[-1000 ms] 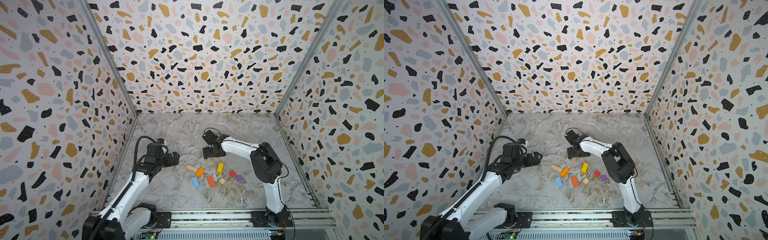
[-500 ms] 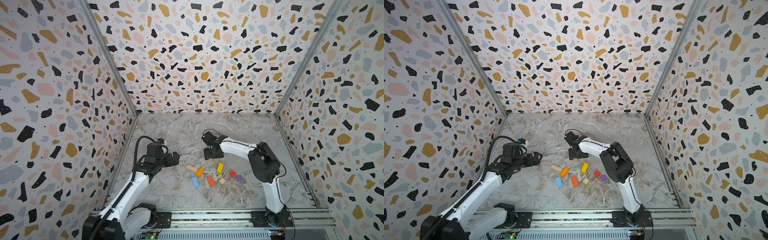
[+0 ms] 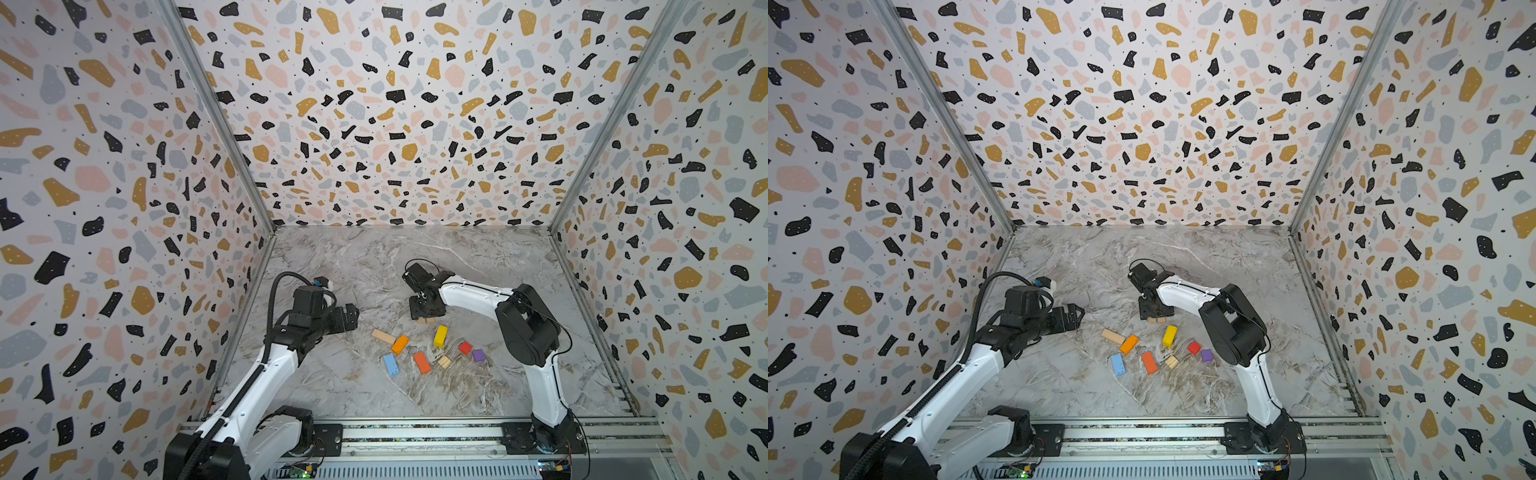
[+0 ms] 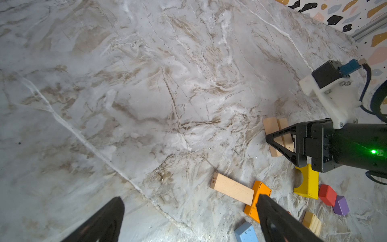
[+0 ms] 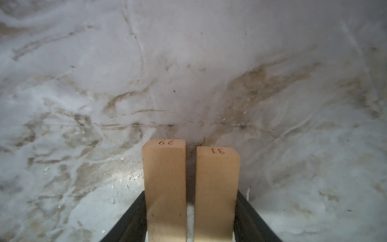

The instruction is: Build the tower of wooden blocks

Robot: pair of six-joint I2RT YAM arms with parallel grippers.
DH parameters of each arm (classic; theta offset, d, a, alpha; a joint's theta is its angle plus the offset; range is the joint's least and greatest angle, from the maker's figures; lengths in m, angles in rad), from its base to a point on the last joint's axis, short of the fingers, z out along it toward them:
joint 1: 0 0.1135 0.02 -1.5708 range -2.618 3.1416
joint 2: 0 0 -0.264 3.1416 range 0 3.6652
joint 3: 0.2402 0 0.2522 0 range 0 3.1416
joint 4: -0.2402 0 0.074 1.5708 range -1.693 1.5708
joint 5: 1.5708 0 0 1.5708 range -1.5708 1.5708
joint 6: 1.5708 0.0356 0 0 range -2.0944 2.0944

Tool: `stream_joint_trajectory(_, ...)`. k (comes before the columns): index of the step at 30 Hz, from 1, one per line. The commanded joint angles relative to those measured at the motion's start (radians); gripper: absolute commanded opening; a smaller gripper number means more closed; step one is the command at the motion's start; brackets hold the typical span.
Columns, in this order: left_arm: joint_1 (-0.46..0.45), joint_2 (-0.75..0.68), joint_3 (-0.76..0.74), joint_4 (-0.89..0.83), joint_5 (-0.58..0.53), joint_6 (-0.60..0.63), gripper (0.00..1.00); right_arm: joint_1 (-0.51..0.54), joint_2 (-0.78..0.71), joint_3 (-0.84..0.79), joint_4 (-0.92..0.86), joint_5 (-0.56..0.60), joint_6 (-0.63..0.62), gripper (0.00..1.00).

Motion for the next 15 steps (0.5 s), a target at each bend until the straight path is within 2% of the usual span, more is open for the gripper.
stream_joint_trajectory(1, -0.003, -0.015, -0.016, 0.024, 0.010, 0.006, 1.00, 0.004, -0.023, 0.014, -0.013, 0.020, 0.018, 0.55)
stream_joint_trajectory(3, -0.003, -0.015, -0.017, 0.024, 0.010, 0.006, 1.00, 0.004, -0.023, 0.019, -0.016, 0.023, 0.023, 0.46)
stream_joint_trajectory(6, -0.003, -0.015, -0.016, 0.025, 0.011, 0.005, 1.00, 0.004, -0.023, 0.019, -0.017, 0.025, 0.023, 0.47)
stream_joint_trajectory(15, -0.003, -0.003, -0.009, 0.020, 0.017, -0.008, 1.00, 0.003, -0.041, 0.023, -0.022, 0.030, 0.012, 0.79)
